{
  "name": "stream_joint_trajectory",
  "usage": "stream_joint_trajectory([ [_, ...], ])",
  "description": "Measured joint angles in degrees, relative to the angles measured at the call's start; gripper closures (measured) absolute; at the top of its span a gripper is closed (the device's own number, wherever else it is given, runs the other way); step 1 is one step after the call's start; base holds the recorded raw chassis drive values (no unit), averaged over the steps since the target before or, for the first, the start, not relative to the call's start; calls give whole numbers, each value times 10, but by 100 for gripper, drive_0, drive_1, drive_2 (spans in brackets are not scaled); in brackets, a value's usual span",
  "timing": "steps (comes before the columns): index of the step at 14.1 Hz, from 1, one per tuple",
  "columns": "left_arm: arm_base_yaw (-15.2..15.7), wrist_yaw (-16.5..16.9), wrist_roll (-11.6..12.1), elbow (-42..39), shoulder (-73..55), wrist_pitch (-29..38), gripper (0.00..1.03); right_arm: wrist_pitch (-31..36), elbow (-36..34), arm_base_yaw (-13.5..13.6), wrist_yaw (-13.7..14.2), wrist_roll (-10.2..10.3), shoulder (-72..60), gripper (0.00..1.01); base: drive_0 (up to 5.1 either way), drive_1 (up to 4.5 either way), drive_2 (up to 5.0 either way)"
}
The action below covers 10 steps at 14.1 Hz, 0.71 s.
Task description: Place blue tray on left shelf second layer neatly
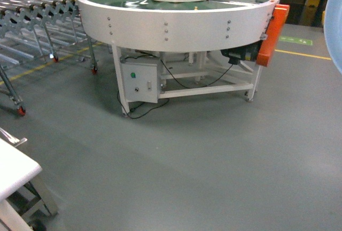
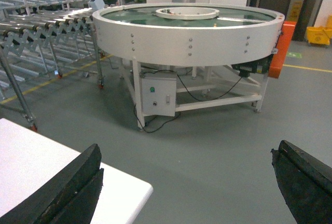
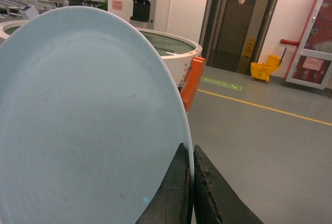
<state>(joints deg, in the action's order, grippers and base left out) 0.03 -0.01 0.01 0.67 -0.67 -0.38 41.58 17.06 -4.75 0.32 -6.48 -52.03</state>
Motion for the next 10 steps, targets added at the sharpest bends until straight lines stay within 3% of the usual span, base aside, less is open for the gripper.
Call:
stream_joint_trajectory([
  [10, 0, 0, 0, 0, 0, 0, 5, -5, 0, 2, -1, 0, 0, 99, 224, -108, -620],
])
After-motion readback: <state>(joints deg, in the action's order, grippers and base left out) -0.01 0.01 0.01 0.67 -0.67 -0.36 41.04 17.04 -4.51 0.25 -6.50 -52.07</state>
